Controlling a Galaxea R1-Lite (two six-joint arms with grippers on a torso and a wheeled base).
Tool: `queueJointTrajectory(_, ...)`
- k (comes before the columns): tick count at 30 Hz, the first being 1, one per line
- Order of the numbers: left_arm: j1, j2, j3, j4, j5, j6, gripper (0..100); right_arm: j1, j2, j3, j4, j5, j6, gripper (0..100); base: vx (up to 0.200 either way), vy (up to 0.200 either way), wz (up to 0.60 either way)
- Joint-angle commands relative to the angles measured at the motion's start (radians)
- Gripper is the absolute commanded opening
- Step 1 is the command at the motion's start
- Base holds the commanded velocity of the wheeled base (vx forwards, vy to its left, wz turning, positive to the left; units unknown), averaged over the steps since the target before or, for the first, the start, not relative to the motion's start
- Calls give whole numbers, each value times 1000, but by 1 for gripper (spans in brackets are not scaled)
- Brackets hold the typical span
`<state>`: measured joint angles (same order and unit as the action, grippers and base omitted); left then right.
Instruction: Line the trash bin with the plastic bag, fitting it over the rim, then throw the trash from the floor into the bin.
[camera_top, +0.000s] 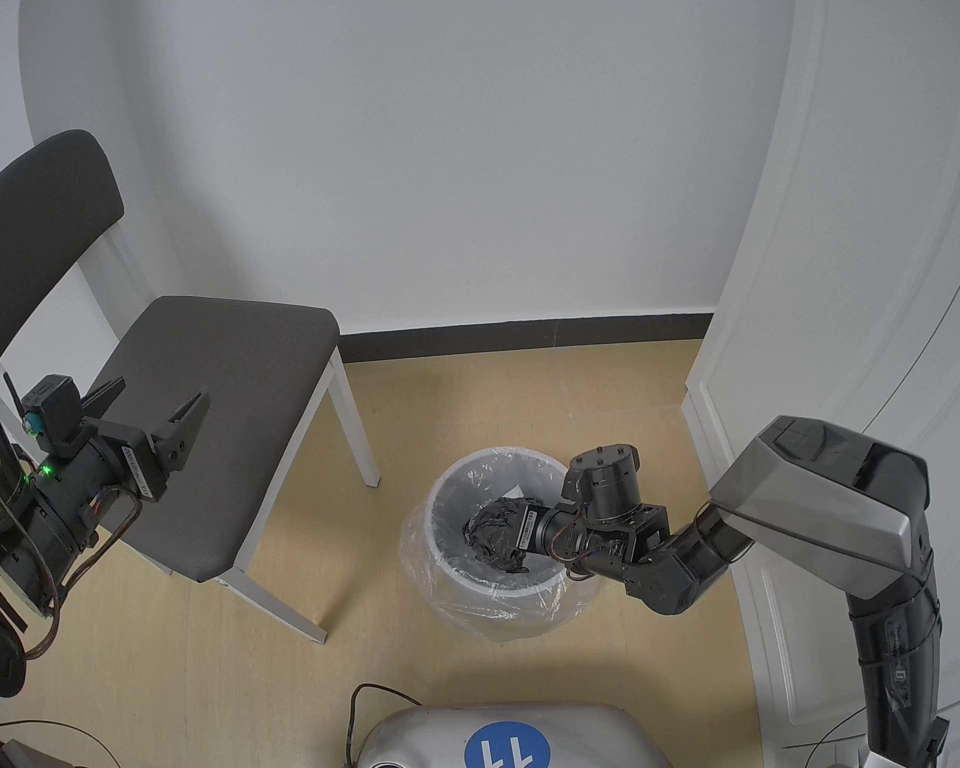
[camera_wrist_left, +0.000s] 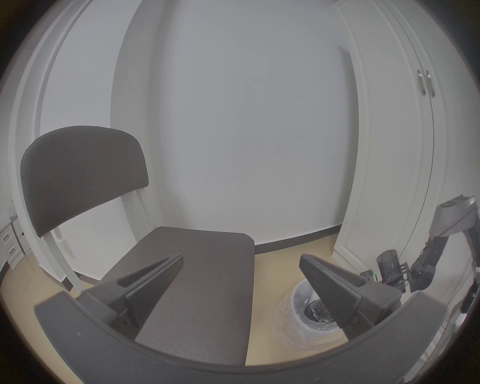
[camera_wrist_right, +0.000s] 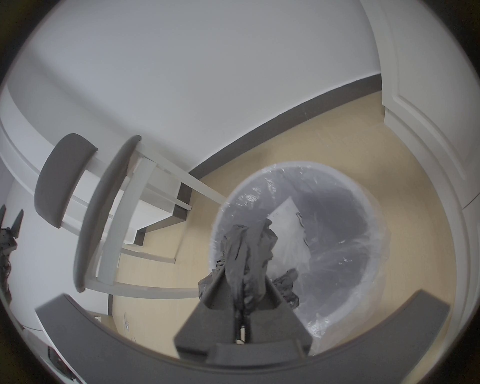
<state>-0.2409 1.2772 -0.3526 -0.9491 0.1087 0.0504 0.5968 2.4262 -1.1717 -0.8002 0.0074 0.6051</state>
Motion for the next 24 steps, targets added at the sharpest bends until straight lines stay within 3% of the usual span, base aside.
queueJointTrajectory(1,0,8,1,0,0,0,100,-12,80,-20,6,6,-2,0,0,0,0)
queueJointTrajectory(6,-2,8,1,0,0,0,100,-11,82,-20,49,20,-11,0,0,0,0)
queueJointTrajectory(14,-2,8,1,0,0,6,100,-9,28,-39,311,49,-65,0,0,0,0)
queueJointTrajectory(24,0,4,0,0,0,6,100,-11,-21,4,355,115,-125,0,0,0,0)
